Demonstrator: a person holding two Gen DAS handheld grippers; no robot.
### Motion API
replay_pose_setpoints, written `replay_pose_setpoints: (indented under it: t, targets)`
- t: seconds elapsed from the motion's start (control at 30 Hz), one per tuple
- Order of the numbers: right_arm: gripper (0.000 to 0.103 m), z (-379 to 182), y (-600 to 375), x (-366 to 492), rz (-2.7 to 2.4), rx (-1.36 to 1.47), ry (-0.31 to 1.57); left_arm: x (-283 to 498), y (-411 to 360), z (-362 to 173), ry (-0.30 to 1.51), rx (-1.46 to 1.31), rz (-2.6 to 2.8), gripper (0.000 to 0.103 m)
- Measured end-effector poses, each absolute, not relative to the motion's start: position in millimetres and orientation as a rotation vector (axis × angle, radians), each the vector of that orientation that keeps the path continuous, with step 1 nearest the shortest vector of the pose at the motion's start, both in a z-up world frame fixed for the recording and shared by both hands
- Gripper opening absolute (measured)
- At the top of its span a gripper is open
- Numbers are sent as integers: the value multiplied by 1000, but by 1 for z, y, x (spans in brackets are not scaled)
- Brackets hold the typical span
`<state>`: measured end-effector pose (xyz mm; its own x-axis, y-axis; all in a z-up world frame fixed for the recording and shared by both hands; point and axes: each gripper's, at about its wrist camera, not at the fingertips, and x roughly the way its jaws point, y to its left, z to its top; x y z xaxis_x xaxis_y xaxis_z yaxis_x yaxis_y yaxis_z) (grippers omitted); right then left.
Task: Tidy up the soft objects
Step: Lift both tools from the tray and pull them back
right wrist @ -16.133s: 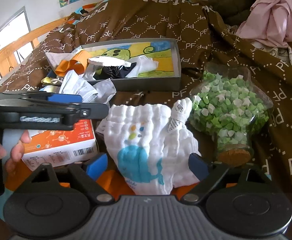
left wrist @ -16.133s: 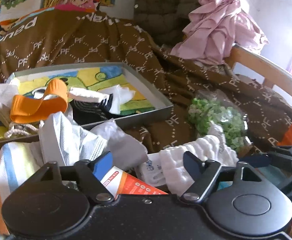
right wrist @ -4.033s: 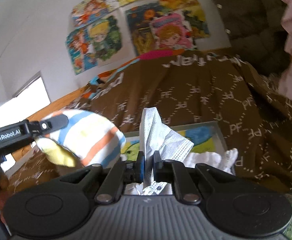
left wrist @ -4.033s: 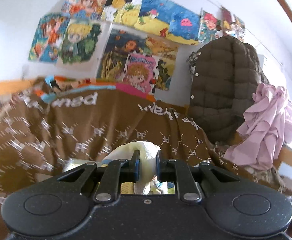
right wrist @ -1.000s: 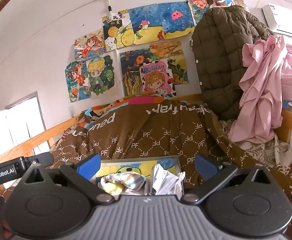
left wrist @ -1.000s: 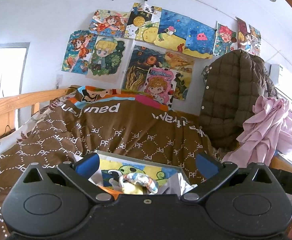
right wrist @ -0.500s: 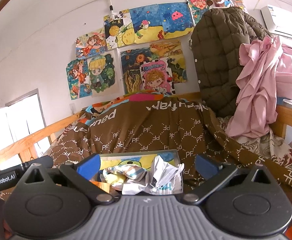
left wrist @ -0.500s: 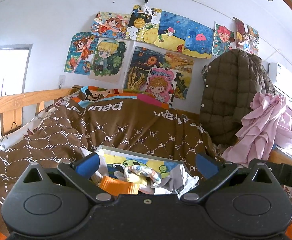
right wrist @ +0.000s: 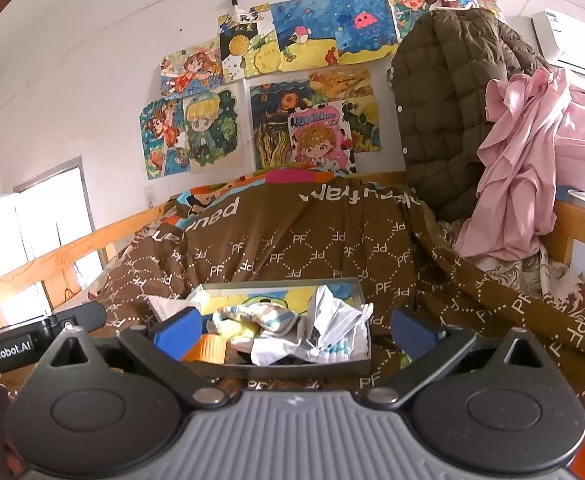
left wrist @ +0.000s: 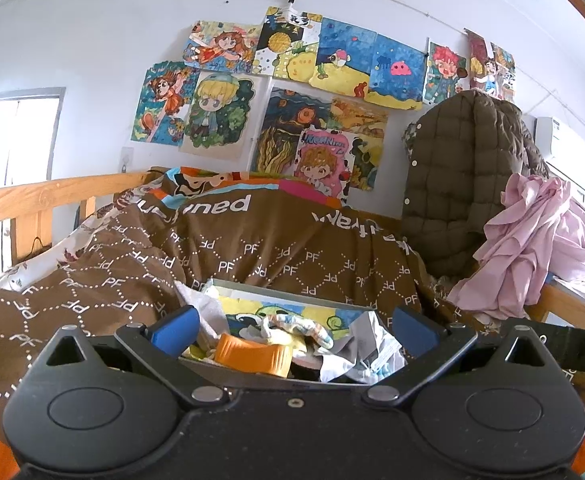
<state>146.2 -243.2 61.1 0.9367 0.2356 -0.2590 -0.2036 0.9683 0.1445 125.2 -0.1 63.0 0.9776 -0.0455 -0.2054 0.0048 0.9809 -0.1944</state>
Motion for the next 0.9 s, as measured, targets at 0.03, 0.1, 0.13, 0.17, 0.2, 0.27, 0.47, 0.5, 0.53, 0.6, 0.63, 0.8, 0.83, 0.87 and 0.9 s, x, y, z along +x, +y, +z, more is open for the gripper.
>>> replay_pose_setpoints:
  t: [0.03, 0.1, 0.13, 0.17, 0.2, 0.27, 0.47, 0.5, 0.53, 0.6, 0.63, 0.8, 0.83, 0.87, 0.9]
  targets:
    - [103, 60, -243, 144, 224, 114, 279, 123, 1, 62, 213, -196, -25, 102]
    - [103, 59, -242, 141, 222, 110, 280, 120, 3, 60, 215, -196, -23, 102]
    - [103, 58, -241, 139, 222, 109, 280, 118, 4, 58, 215, -194, -22, 102]
    - [103, 58, -240, 138, 222, 108, 280, 115, 5, 57, 214, -192, -20, 102]
    - [103, 57, -240, 136, 221, 107, 280, 113, 6, 57, 213, -190, -19, 102]
    - [103, 57, -240, 135, 223, 105, 280, 108, 8, 55, 209, -191, -14, 102]
    - [103, 53, -238, 126, 223, 98, 283, 97, 12, 49, 213, -192, -1, 102]
    - [103, 53, -238, 125, 223, 98, 283, 95, 12, 48, 212, -190, 2, 102]
    - [103, 53, -238, 126, 223, 98, 283, 93, 12, 47, 211, -189, 5, 102]
    - [103, 53, -237, 124, 222, 96, 283, 89, 12, 46, 208, -187, 5, 102]
    - [103, 52, -236, 123, 222, 93, 282, 87, 12, 45, 208, -184, 5, 102]
    - [103, 48, -234, 115, 221, 79, 282, 79, 12, 44, 197, -174, 10, 102]
    - [103, 48, -233, 113, 221, 78, 281, 77, 12, 44, 196, -173, 9, 102]
    - [103, 48, -233, 113, 220, 78, 280, 76, 12, 43, 196, -171, 9, 102]
    - [103, 47, -233, 112, 220, 76, 279, 77, 12, 43, 196, -173, 11, 102]
